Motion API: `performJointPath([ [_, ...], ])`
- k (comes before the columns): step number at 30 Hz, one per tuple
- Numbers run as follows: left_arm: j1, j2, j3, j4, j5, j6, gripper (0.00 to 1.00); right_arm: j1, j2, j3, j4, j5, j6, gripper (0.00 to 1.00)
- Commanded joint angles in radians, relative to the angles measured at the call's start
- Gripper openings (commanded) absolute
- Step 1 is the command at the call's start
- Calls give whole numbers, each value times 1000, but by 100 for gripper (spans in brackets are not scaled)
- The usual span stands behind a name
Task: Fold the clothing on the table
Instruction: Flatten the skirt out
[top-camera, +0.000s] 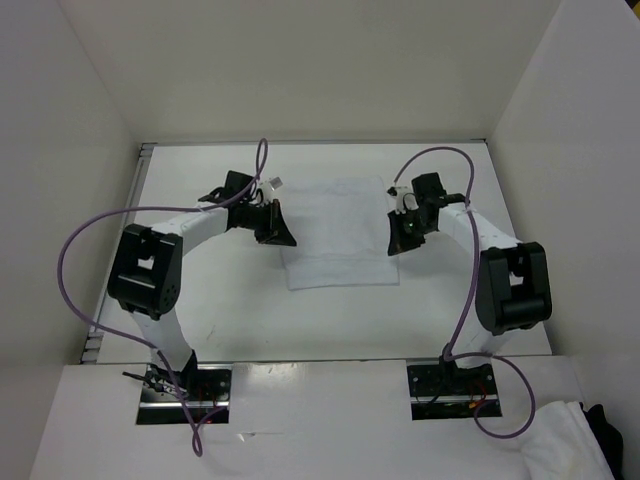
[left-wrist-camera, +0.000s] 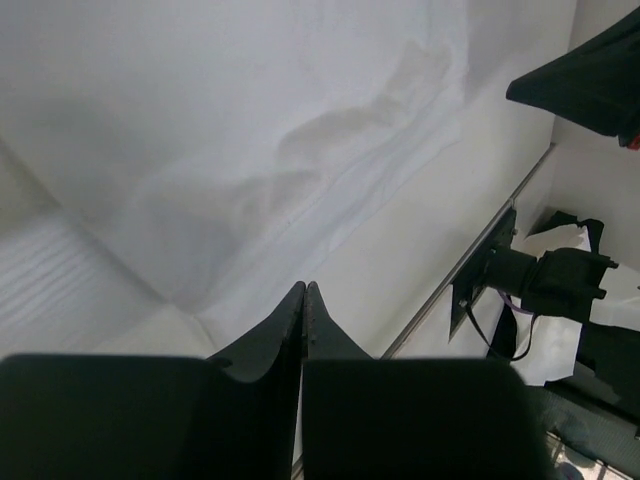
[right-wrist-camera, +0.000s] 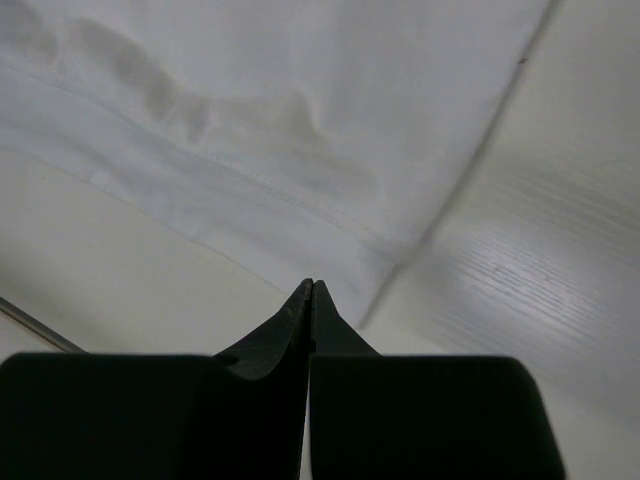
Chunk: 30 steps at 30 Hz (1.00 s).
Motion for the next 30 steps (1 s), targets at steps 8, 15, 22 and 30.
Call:
performJointPath([
  [8,-80,214,231,-100,-96,23,0,131,110,72,85,119,68,0],
  [15,-91,283,281,-164,-236,34,0,219,201,95,166,300,120,0],
  [22,-81,381,362,-244,-371,48,0,237,342,231,125,290,131,0],
  [30,8,405,502,-267,-408,66,0,246,387,385,145,290,142,0],
])
